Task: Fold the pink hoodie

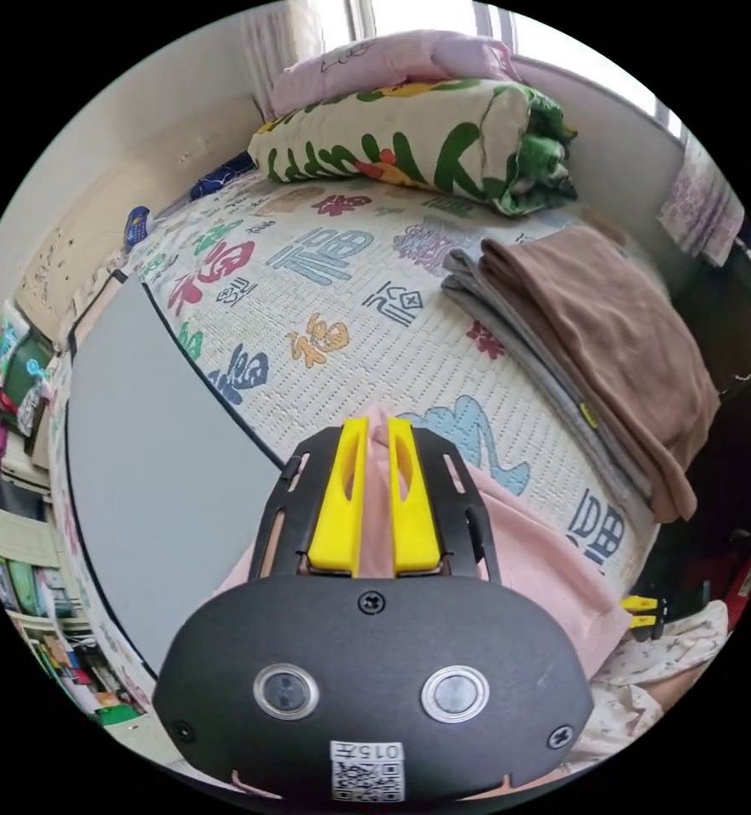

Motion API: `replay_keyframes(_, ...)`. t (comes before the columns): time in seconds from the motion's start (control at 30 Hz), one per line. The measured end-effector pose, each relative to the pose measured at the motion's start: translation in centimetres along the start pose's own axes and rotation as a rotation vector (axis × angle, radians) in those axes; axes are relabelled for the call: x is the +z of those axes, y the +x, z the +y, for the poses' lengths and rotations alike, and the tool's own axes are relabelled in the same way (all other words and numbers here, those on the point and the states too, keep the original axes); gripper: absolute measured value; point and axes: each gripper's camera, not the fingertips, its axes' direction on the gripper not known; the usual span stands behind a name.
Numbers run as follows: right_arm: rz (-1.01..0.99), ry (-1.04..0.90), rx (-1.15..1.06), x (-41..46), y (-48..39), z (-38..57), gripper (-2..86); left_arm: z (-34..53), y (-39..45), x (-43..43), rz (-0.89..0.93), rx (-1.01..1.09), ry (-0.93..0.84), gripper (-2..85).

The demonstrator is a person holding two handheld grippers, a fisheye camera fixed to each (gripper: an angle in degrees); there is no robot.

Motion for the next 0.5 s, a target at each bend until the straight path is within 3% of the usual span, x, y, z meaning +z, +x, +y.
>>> replay_keyframes(0.03, -0.001, 0.004, -0.004, -0.3, -0.4, -0.6, 2.7, -0.7, 0.3, 0.7, -0.045, -0.002, -0.018, 2.9)
replay_keyframes(0.2, -0.051, 0.0, 0.002, -1.7, -0.7, -3.0, 1.5, -2.8, 1.8, 1.9, 0.067, 0.087, -0.059, 5.5)
replay_keyframes(0.27, -0.086, 0.008, 0.029, -2.4, -0.3, -3.9, 1.2, -3.6, 3.0, 3.4, -0.047, 0.11, -0.124, 3.7)
replay_keyframes(0.5, -0.134, 0.004, 0.051, -4.4, 0.1, -6.2, 0.8, -4.1, 6.4, 5.3, -0.185, 0.182, -0.158, 0.9)
